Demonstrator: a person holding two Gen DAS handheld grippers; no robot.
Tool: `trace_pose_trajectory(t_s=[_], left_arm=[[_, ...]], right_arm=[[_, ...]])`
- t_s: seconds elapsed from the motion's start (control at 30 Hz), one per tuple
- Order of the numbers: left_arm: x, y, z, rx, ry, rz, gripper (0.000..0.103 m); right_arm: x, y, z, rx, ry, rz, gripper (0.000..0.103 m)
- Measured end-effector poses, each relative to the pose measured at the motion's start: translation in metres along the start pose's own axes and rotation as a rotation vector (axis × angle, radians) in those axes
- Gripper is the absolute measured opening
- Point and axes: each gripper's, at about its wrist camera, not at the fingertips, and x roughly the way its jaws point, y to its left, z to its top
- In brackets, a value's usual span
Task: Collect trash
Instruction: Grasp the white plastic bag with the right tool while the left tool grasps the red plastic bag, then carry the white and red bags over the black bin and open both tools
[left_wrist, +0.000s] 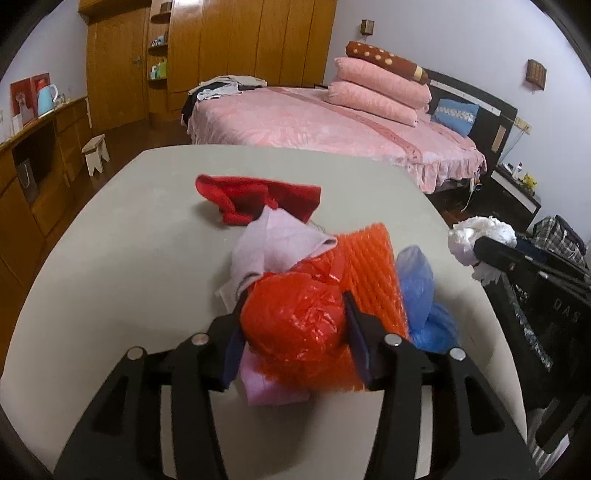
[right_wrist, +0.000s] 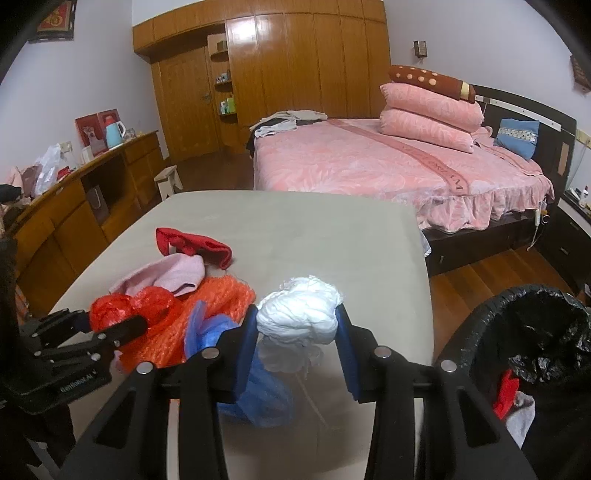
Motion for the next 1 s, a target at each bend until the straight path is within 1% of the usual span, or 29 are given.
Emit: trace_pose_trajectory(t_s=[0.03, 0.13, 0.27, 0.43, 0.47, 0.5, 0.57, 0.67, 0.8, 1.0], left_arm=[[-0.001, 0.003, -0.002, 0.002, -0.003, 0.005, 0.053], [-0.007, 0.004, -0.005, 0.009, -0.013, 0.019, 0.056], [-0.016, 0.002, -0.01, 0.033, -0.037, 0.037, 0.056], [-0.009, 0.002, -0.008, 0.035, -0.032, 0.03, 0.056], [-0.006, 0.001, -0.007, 0.034, -0.028, 0.028, 0.055], [-0.004, 0.001, -0.006, 0.031, -0.026, 0.023, 0.053], [-0.001, 0.002, -0.007, 0.029, -0.025, 0.018, 0.045], [-0.004, 0.0, -0.008, 0.033, -0.039, 0.018, 0.041], [-0.018, -0.004, -0.006, 0.038, -0.075, 0.017, 0.04], [-0.031, -0.013, 0.003, 0.038, -0.106, 0.016, 0.04]], right_arm=[[0.0, 0.0, -0.001, 0.001, 0.002, -0.001, 0.041], [-0.001, -0.003, -0.001, 0.006, 0.006, -0.004, 0.041], [-0.001, -0.004, -0.003, 0.004, 0.008, -0.008, 0.041], [0.001, -0.005, -0.004, 0.009, 0.011, -0.009, 0.041], [0.001, -0.005, -0.004, 0.007, 0.014, -0.008, 0.041], [0.001, -0.004, -0.005, 0.006, 0.014, -0.007, 0.041], [0.001, -0.004, -0.004, 0.005, 0.015, -0.004, 0.041], [-0.001, -0.004, -0.004, 0.002, 0.012, -0.004, 0.041], [-0.007, -0.001, -0.004, -0.001, 0.001, -0.005, 0.041], [-0.022, 0.001, -0.001, 0.002, -0.023, 0.003, 0.041]])
